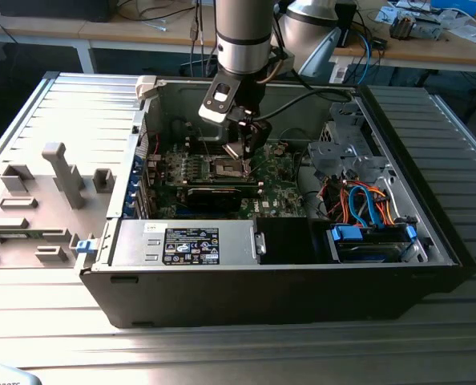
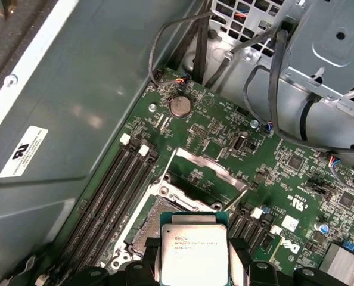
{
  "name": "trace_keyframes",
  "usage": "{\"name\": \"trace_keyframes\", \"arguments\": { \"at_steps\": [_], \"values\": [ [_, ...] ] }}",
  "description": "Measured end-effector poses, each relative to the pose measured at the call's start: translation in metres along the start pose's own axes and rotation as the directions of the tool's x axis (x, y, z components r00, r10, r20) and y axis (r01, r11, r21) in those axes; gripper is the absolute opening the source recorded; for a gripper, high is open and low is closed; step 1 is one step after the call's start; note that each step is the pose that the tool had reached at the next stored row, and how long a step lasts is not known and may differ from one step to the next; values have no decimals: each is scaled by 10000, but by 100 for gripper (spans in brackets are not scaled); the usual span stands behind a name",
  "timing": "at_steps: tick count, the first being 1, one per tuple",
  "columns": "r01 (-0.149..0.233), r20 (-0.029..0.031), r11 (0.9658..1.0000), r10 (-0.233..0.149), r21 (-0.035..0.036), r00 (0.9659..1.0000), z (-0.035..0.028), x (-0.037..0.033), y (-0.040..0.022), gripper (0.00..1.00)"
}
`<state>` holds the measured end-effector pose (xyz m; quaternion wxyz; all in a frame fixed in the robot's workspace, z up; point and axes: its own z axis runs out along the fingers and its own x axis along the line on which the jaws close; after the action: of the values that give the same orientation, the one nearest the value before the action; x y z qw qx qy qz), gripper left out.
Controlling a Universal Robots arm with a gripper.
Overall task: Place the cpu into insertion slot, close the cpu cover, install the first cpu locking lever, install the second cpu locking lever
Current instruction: 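Place the cpu into insertion slot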
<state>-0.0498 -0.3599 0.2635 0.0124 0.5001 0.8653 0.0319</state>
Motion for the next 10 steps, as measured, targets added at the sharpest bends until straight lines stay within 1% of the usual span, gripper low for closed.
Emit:
{"name": "trace_keyframes", "arguments": {
  "at_steps": [4,10],
  "values": [
    [-226,15,9997,226,-2,9997,5,1,-1,54],
    [-358,24,9994,358,-4,9994,9,0,-1,54]
  ]
}}
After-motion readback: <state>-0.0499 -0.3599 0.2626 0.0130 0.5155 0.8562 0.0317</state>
